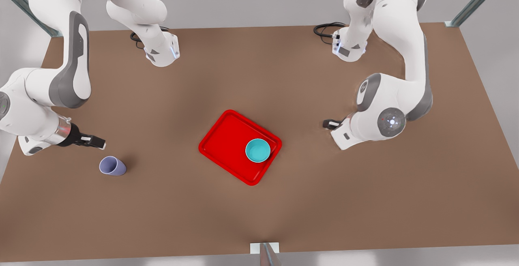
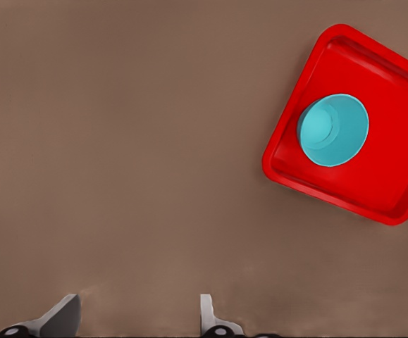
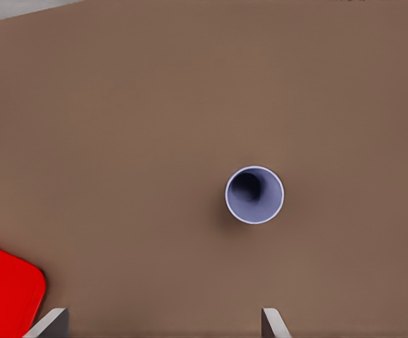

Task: Place the bowl on the tray with the left arm and the cup on the tray with the right arm

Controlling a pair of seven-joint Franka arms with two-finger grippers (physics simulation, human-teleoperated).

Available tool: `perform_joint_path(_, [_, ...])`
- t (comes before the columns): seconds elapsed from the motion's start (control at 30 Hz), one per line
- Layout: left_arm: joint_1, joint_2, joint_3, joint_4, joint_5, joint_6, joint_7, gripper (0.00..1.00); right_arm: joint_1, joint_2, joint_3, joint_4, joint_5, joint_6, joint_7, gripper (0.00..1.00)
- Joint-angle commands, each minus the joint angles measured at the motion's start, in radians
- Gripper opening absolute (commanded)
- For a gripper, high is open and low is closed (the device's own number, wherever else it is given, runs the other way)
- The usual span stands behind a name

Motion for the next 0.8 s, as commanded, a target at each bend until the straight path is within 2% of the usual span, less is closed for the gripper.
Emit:
perform_joint_path(0.0, [0.0, -0.017, 0.03, 0.0, 0.18, -0.01, 0.016, 0.99, 0.0, 0.0, 0.0, 0.0, 0.0, 0.0, 0.0, 1.0])
perform_joint_path(0.07, [0.034, -0.064, 0.047, -0.012, 0.174, -0.05, -0.001, 1.0, 0.0, 0.0, 0.0, 0.0, 0.0, 0.0, 0.0, 1.0])
perform_joint_path(0.1, [0.191, -0.103, -0.143, -0.027, 0.189, -0.053, -0.022, 1.0, 0.0, 0.0, 0.0, 0.0, 0.0, 0.0, 0.0, 1.0])
perform_joint_path(0.13, [0.286, -0.153, -0.226, -0.081, 0.188, -0.037, -0.056, 1.0, 0.0, 0.0, 0.0, 0.0, 0.0, 0.0, 0.0, 1.0])
perform_joint_path(0.17, [0.29, -0.24, -0.224, -0.191, 0.188, 0.018, -0.056, 1.0, 0.0, 0.0, 0.0, 0.0, 0.0, 0.0, 0.0, 1.0])
perform_joint_path(0.2, [0.29, -0.265, -0.22, -0.212, 0.189, 0.012, -0.056, 1.0, -0.001, 0.001, 0.0, 0.0, 0.0, 0.0, 0.0, 1.0])
perform_joint_path(0.57, [0.279, -0.256, -0.198, -0.193, 0.18, -0.027, -0.044, 1.0, -0.003, 0.001, 0.0, -0.011, 0.0, 0.021, 0.002, 1.0])
perform_joint_path(0.7, [0.279, -0.261, -0.198, -0.192, 0.178, -0.053, -0.043, 1.0, -0.012, 0.049, 0.0, -0.233, 0.0, 0.339, -0.034, 1.0])
perform_joint_path(0.77, [0.279, -0.256, -0.198, -0.192, 0.18, -0.053, -0.042, 1.0, -0.018, 0.113, 0.0, -0.242, 0.0, 0.377, -0.034, 1.0])
